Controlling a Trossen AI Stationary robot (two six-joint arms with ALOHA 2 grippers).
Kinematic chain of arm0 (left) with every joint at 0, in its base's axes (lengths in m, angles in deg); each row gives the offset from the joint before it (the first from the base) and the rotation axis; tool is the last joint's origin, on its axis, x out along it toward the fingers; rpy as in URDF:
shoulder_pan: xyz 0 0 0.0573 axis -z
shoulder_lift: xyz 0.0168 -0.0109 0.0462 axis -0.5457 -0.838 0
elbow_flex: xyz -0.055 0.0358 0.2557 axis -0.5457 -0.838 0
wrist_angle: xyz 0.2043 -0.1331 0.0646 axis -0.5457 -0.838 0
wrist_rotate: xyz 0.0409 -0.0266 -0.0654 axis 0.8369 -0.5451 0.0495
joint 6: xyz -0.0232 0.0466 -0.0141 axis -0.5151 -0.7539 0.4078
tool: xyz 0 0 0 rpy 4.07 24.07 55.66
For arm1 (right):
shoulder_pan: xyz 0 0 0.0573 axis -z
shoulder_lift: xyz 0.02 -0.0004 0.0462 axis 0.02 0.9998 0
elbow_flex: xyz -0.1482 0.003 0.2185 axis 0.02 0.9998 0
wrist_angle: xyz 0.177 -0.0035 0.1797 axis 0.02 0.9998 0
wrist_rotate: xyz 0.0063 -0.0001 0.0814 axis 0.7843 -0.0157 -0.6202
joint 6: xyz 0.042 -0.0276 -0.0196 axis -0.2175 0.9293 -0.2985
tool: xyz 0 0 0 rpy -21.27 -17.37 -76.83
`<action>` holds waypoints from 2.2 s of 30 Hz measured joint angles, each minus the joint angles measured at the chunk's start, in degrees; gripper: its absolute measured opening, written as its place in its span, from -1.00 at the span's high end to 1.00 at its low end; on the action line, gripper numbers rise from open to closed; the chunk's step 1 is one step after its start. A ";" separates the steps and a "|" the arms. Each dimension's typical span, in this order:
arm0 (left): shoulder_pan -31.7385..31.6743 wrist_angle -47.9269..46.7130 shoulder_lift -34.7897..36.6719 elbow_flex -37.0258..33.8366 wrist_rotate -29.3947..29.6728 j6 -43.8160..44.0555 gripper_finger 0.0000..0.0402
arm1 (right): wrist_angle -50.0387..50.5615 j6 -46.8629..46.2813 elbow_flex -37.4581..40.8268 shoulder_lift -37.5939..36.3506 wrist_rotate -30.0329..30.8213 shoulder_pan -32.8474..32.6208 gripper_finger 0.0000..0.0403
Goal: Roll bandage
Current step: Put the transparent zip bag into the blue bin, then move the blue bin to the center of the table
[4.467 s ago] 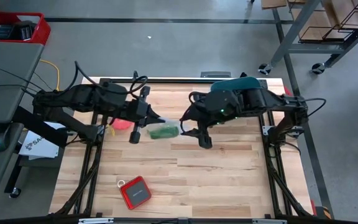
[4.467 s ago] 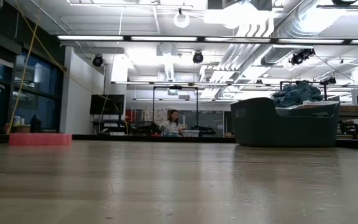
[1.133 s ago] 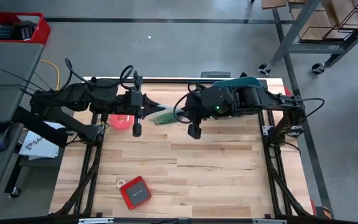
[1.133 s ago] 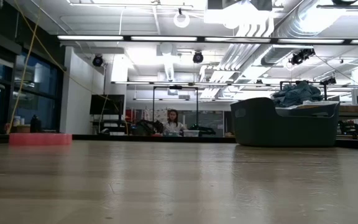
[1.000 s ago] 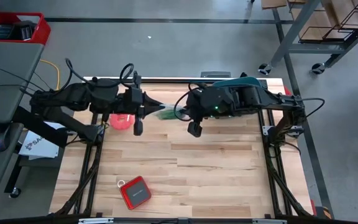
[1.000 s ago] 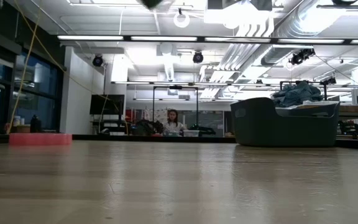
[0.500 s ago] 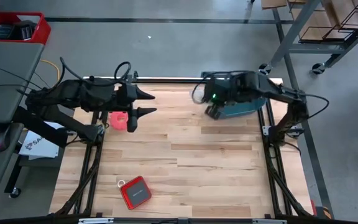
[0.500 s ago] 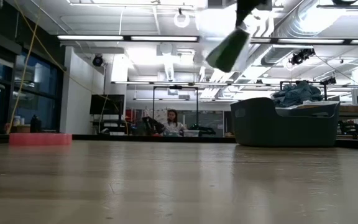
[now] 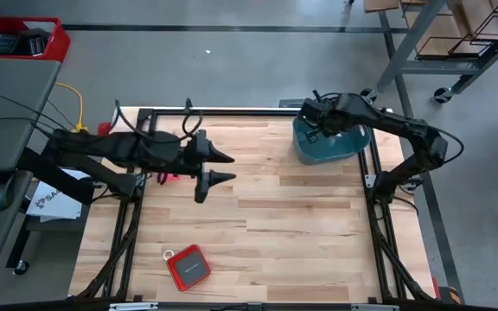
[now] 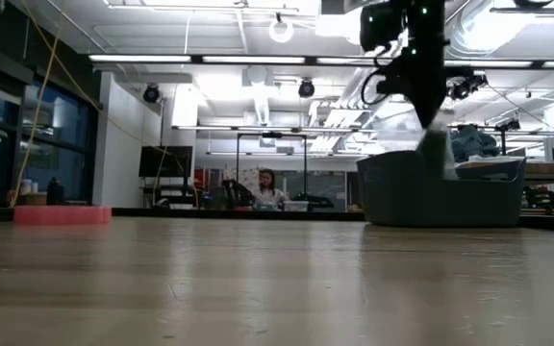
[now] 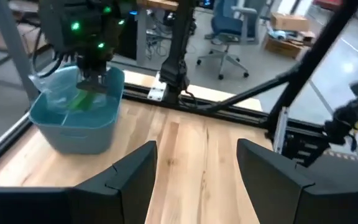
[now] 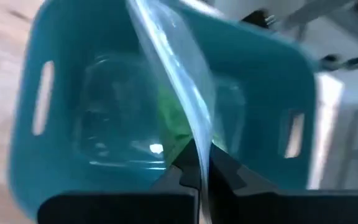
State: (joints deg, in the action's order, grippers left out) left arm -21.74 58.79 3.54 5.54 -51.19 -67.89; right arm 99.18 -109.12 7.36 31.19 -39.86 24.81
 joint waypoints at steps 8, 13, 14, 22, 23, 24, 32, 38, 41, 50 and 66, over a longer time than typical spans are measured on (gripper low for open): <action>0.83 1.16 0.07 -0.99 5.30 3.98 -0.09 | -13.94 2.57 7.57 -0.16 -8.23 1.70 0.92; 1.55 1.10 0.15 -0.97 7.58 4.94 -0.09 | -12.32 5.53 8.21 -0.28 -3.47 2.70 0.57; 1.53 1.07 0.15 -0.99 7.81 4.96 -0.09 | -11.29 5.78 8.21 -0.40 -3.27 3.13 0.48; 1.44 0.69 0.13 -0.99 9.28 5.78 -0.09 | -9.61 3.61 8.21 -3.11 -2.15 3.90 -0.02; 1.44 0.65 0.13 -0.99 9.40 5.97 -0.09 | -10.61 2.88 8.21 -3.81 -2.28 3.59 -0.03; 1.44 0.55 0.13 -0.99 9.51 6.01 -0.09 | -11.65 1.92 8.21 -4.57 -2.27 3.15 -0.03; 1.44 0.18 0.13 -0.99 11.73 6.32 -0.09 | -16.38 0.16 9.89 -4.52 -7.01 1.45 0.70; 1.48 0.31 0.11 -0.99 14.42 7.57 -0.09 | -23.89 -0.79 13.01 -0.08 -14.90 1.39 0.97; 1.78 0.52 0.11 -0.99 14.60 8.65 -0.09 | -26.71 -1.90 13.08 1.90 -15.85 0.54 0.98; 3.58 2.73 0.11 -0.97 17.10 8.55 -0.09 | -35.15 -11.13 13.20 6.52 -18.72 -4.58 1.00; 6.76 2.41 0.11 -0.97 17.10 5.89 -0.09 | -79.64 -40.77 13.18 15.00 -19.91 -20.85 1.00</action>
State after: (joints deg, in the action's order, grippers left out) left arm -14.98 61.20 3.65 4.57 -34.09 -62.00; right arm 19.54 -149.90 20.54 46.19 -59.77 3.96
